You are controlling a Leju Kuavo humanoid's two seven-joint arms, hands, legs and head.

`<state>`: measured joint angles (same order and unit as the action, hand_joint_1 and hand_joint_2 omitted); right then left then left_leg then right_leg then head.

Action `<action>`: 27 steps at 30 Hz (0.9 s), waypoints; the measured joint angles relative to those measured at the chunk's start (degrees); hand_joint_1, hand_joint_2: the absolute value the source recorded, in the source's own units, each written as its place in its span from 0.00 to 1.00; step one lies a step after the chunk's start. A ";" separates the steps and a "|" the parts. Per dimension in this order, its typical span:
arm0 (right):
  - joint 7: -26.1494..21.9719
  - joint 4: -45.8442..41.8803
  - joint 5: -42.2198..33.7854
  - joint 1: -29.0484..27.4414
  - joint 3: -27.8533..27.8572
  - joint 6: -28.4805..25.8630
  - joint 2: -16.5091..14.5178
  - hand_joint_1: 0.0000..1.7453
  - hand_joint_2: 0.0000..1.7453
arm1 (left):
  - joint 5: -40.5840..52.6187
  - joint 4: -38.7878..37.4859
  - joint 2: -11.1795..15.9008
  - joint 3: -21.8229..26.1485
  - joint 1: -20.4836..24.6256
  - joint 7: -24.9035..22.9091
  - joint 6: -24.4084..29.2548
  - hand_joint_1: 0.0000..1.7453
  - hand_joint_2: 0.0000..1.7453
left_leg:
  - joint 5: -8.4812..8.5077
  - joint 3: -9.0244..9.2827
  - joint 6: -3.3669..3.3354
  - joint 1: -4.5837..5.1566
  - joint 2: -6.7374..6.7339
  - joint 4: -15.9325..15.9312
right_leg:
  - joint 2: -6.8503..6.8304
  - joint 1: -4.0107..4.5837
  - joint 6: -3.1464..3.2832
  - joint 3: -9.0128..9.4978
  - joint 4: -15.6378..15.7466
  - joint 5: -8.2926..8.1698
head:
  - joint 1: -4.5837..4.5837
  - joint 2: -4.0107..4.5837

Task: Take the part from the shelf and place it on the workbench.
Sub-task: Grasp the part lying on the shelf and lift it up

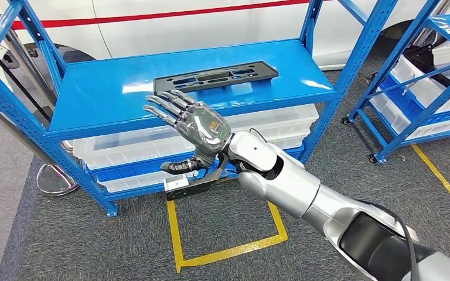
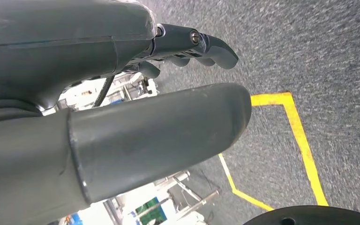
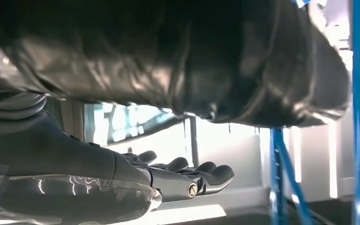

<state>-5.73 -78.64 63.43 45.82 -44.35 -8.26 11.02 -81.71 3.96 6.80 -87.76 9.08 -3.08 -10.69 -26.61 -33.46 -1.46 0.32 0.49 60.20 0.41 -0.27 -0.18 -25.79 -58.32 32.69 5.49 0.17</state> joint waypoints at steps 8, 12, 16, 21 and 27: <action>3.65 3.03 10.51 6.32 -6.68 -1.06 1.81 0.00 0.00 | 4.16 0.46 0.31 -0.74 1.33 0.13 0.04 0.00 0.00 | 0.02 0.00 -0.02 0.00 0.00 0.01 | -0.01 0.00 -0.01 0.00 0.00 -0.02 | 0.00 0.00; 5.40 8.22 11.65 9.04 -7.49 0.73 1.90 0.00 0.00 | 5.87 0.64 0.48 -0.97 1.91 -0.20 0.15 0.00 0.00 | 0.06 -0.01 0.01 0.00 0.02 0.01 | -0.03 -0.01 -0.02 0.02 -0.01 -0.05 | 0.00 0.00; 5.95 12.70 11.42 10.29 -7.56 1.05 1.90 0.00 0.00 | 6.66 0.75 0.50 -1.20 2.23 -0.50 0.15 0.00 0.00 | 0.09 -0.02 0.00 0.00 0.02 0.02 | -0.02 -0.01 -0.03 0.04 -0.01 -0.08 | 0.00 0.00; 6.27 15.01 11.07 10.51 -7.56 1.08 1.90 0.00 0.00 | 7.11 0.78 0.51 -1.41 2.33 -0.53 0.15 0.00 0.00 | 0.08 -0.04 0.00 0.00 0.02 0.03 | -0.02 -0.01 -0.02 0.02 -0.01 -0.08 | 0.00 0.00; 6.37 15.65 10.94 10.51 -7.56 1.26 1.90 0.00 0.00 | 7.34 0.78 0.52 -1.47 2.35 -0.52 0.15 0.00 0.00 | 0.08 -0.04 0.00 0.00 0.02 0.03 | -0.02 0.00 -0.02 0.01 -0.01 -0.08 | 0.00 0.00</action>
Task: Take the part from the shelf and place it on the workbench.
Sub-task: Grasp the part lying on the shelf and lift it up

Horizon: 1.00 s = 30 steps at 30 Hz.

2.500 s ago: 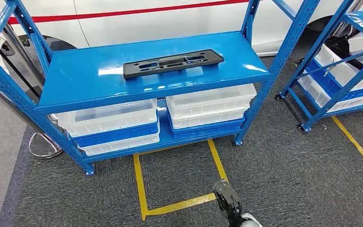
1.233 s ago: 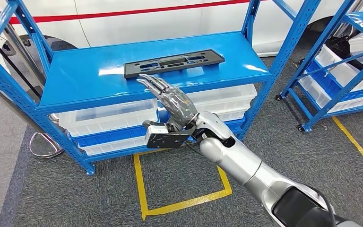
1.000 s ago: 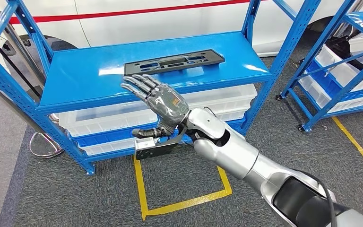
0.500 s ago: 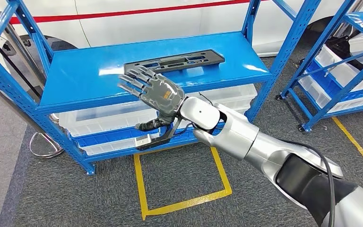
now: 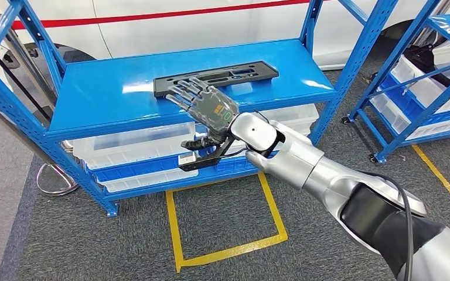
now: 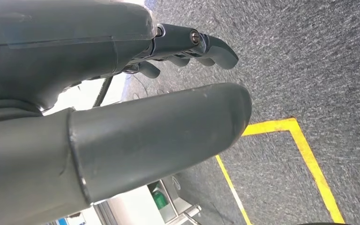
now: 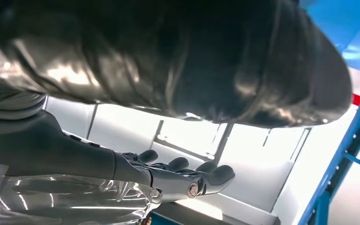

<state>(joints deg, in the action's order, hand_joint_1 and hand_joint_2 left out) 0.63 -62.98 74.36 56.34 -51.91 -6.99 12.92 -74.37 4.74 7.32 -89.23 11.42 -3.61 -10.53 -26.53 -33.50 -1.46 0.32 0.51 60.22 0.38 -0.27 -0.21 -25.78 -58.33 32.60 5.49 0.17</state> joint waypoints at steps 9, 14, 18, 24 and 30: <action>-0.53 1.49 -0.34 -0.04 0.00 0.36 0.02 0.00 0.00 | 3.03 0.00 0.09 -0.16 0.04 0.77 0.47 0.00 0.00 | 0.00 0.00 0.00 0.00 0.00 0.00 | 0.00 0.00 0.00 -0.01 -0.01 0.00 | 0.00 0.00; -1.43 1.75 -1.58 -0.34 0.01 0.46 0.00 0.00 0.00 | 4.06 0.00 0.12 -0.19 0.07 1.02 0.73 0.00 0.00 | -0.06 -0.03 -0.09 0.11 -0.01 0.09 | 0.02 -0.14 -0.12 -0.02 0.15 -0.07 | -0.01 0.00; -2.14 1.28 -2.45 -0.75 0.30 0.37 0.02 0.00 0.00 | 4.28 0.01 0.35 -0.21 0.22 1.62 0.88 0.00 0.00 | 0.70 0.68 -1.07 -0.25 -0.13 -1.86 | 0.02 -0.22 -0.92 -0.57 -0.32 0.17 | 0.01 0.00; -2.19 0.70 -3.02 -2.62 0.62 0.47 0.25 0.00 0.00 | 3.85 0.02 0.43 -0.21 0.27 1.94 0.72 0.00 0.00 | 0.57 1.54 -1.03 -0.66 -0.19 -2.72 | -0.09 -0.98 -1.61 -12.11 -15.38 1.89 | 0.01 0.00; -2.96 0.03 -3.40 -3.26 0.89 0.84 0.41 0.00 0.00 | 2.94 0.02 1.31 -0.19 0.80 0.54 -0.57 0.00 0.00 | -1.13 1.42 1.14 -0.83 0.10 -1.10 | -0.08 -0.91 -0.80 -9.89 -2.69 -6.63 | 0.01 0.00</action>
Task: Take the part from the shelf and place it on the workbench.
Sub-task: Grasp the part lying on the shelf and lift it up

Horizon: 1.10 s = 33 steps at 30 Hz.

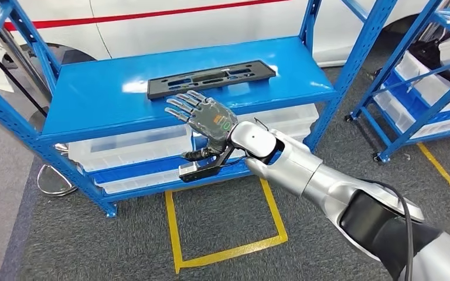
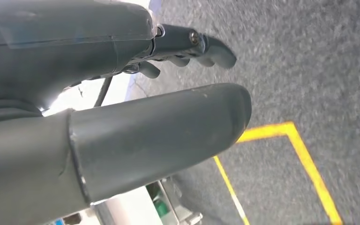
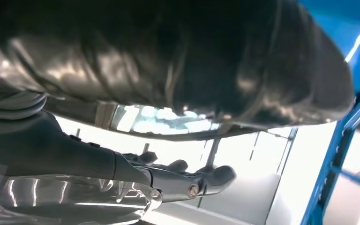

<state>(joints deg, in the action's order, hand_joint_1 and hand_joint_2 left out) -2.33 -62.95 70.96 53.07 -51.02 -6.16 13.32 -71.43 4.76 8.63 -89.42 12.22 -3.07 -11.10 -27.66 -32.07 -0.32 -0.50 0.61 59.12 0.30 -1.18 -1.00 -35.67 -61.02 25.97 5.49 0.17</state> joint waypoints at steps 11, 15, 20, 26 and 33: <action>-0.03 -0.73 -0.03 -0.32 0.10 0.33 -0.17 0.00 0.00 | -0.36 0.00 0.85 0.00 0.23 -0.58 0.16 0.00 0.00 | 0.62 -8.73 1.12 -0.26 -0.29 10.79 | 0.02 0.15 2.30 2.56 0.57 1.90 | -0.03 0.00; -0.11 -0.95 -0.19 -0.26 0.10 0.49 -0.18 0.00 0.00 | -0.57 0.00 0.84 0.00 0.36 -0.59 0.77 0.00 0.00 | 4.05 -4.65 0.10 0.32 -0.27 1.00 | 0.07 0.43 1.39 3.27 0.87 2.59 | -0.01 0.00; -0.16 -1.47 -0.54 -0.25 0.16 0.57 -0.19 0.00 0.00 | -0.57 0.00 0.84 -0.02 0.21 -0.61 0.94 0.00 0.00 | 3.62 -3.41 -1.13 -0.19 -0.30 -0.60 | -0.07 0.53 0.24 1.27 -3.45 5.19 | 0.00 0.00; -0.16 -1.47 -0.72 -0.98 0.19 0.84 -0.19 0.00 0.00 | -0.59 0.01 0.80 -0.02 0.08 -0.61 0.94 0.00 0.00 | 2.53 -2.14 -1.72 0.08 -0.13 -0.60 | -0.07 0.51 0.45 -5.17 -10.37 3.36 | 0.01 0.00; -0.19 -1.56 -0.87 -0.72 0.23 1.39 -0.25 0.00 0.00 | -0.55 0.04 0.63 -0.04 0.20 -0.68 0.98 0.00 0.00 | 1.26 -1.63 -0.12 0.33 -0.15 -0.30 | 0.01 0.87 1.91 0.01 1.91 -1.25 | 0.00 0.00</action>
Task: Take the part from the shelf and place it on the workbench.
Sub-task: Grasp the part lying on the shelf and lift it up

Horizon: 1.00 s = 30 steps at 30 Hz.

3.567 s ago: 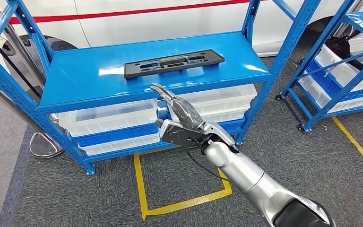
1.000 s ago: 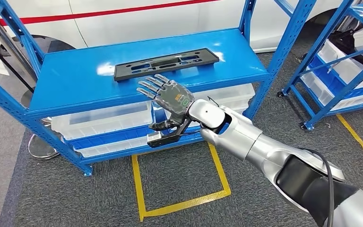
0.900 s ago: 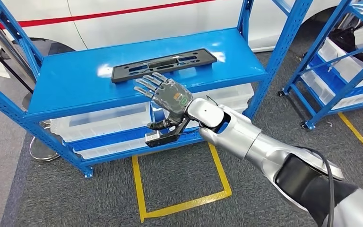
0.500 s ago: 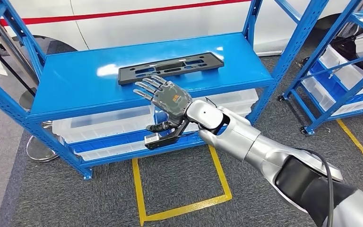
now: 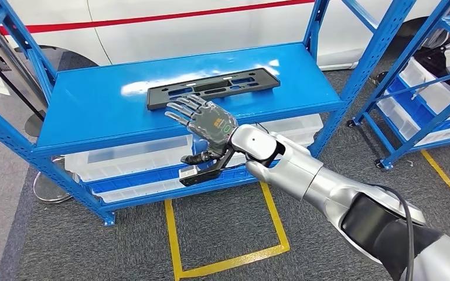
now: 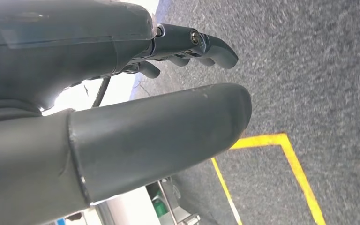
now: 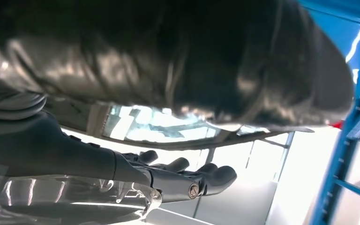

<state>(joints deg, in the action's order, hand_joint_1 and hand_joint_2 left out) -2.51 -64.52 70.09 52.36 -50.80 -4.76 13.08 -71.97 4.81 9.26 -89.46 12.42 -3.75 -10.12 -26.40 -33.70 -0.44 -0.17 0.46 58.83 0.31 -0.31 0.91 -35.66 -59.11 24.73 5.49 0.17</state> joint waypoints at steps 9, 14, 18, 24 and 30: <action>-0.02 -0.03 -0.04 -0.36 0.00 0.48 -0.50 0.00 0.00 | 0.72 0.00 0.09 0.00 -0.15 -0.08 -0.03 0.00 0.00 | 1.30 -6.86 1.86 -1.11 -0.22 8.32 | -0.14 -0.81 0.05 3.27 0.35 2.31 | -0.04 0.00; -0.02 -0.03 -0.04 -0.14 0.00 0.63 -0.67 0.00 0.00 | 0.97 0.02 0.08 0.00 0.00 -0.08 0.10 0.00 0.00 | 3.21 -3.12 0.58 -0.65 -0.10 0.17 | -0.07 -0.56 -1.66 3.80 0.27 3.50 | -0.05 0.00; -0.03 -0.05 -0.09 -0.03 0.00 0.63 -0.71 0.00 0.00 | 1.17 0.02 0.08 -0.02 -0.04 -0.10 0.11 0.00 0.00 | 2.55 -2.18 -0.98 -0.84 -0.10 -0.21 | -0.23 -0.74 -2.50 0.58 -6.24 6.50 | -0.03 0.00; -0.10 0.06 -0.10 -0.54 0.00 0.91 -0.73 0.00 0.00 | 1.56 0.02 0.05 -0.02 -0.11 -0.15 0.07 0.00 0.00 | 0.75 0.07 -1.74 0.02 0.17 -0.21 | -0.20 -0.12 -1.33 -5.23 -9.87 1.96 | -0.03 0.00; -0.09 -0.03 -0.11 -0.19 0.01 0.98 -0.80 0.00 0.00 | 1.62 0.16 -0.15 -0.02 0.07 -0.08 0.00 0.00 0.00 | -0.50 1.03 -0.48 0.20 0.05 -0.46 | -0.26 0.65 0.37 -0.85 0.38 -1.23 | -0.04 0.00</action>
<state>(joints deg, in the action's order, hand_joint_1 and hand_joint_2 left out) -2.60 -64.55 69.98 52.17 -50.79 -3.78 12.28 -70.36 4.97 9.11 -89.48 12.49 -3.82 -10.12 -26.90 -32.67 -0.92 0.03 0.52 58.36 0.05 0.35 1.28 -36.52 -58.73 23.50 5.45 0.17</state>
